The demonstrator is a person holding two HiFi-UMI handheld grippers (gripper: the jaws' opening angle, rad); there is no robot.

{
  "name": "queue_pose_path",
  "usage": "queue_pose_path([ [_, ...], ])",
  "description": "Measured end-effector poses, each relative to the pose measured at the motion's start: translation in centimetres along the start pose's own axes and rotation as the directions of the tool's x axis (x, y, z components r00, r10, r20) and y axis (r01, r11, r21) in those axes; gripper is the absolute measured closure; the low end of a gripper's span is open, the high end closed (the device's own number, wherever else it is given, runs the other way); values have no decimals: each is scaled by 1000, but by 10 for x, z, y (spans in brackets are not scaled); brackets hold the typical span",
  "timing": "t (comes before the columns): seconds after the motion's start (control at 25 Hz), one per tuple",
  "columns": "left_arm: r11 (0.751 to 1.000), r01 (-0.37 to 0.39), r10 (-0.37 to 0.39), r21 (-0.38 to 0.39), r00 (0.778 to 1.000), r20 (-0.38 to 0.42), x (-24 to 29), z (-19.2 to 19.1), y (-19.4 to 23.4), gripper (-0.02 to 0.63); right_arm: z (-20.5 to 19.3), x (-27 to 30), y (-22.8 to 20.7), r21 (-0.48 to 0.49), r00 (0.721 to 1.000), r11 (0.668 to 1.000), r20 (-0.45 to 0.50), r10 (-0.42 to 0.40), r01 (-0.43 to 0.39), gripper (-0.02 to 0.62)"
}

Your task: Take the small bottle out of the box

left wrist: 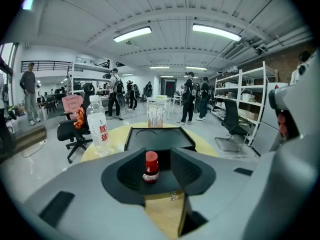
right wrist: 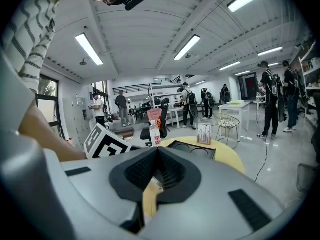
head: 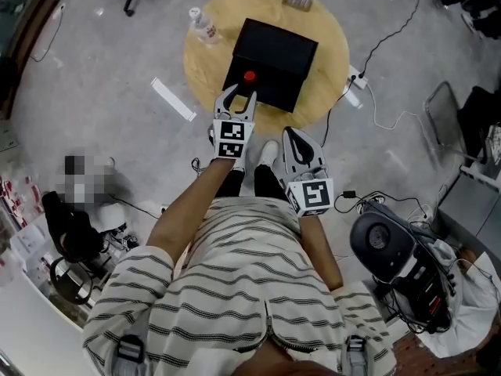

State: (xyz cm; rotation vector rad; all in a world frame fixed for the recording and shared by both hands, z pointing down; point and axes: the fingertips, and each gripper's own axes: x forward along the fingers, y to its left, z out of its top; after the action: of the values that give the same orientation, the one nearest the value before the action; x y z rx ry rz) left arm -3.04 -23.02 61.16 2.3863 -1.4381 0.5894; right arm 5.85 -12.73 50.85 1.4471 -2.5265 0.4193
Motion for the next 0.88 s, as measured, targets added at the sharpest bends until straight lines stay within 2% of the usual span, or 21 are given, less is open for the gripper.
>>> queue_pose_path([
  [0.56,998,-30,26,-54,997,-66,46,-22,16,433,-13,-6,-12,5,999,1000,-40,-26,26,584],
  [0.88,998,-31,26,-61,995,-93,61,-33,19,420,-21,-4,-15,15,998,999,-59,-31,32,584],
])
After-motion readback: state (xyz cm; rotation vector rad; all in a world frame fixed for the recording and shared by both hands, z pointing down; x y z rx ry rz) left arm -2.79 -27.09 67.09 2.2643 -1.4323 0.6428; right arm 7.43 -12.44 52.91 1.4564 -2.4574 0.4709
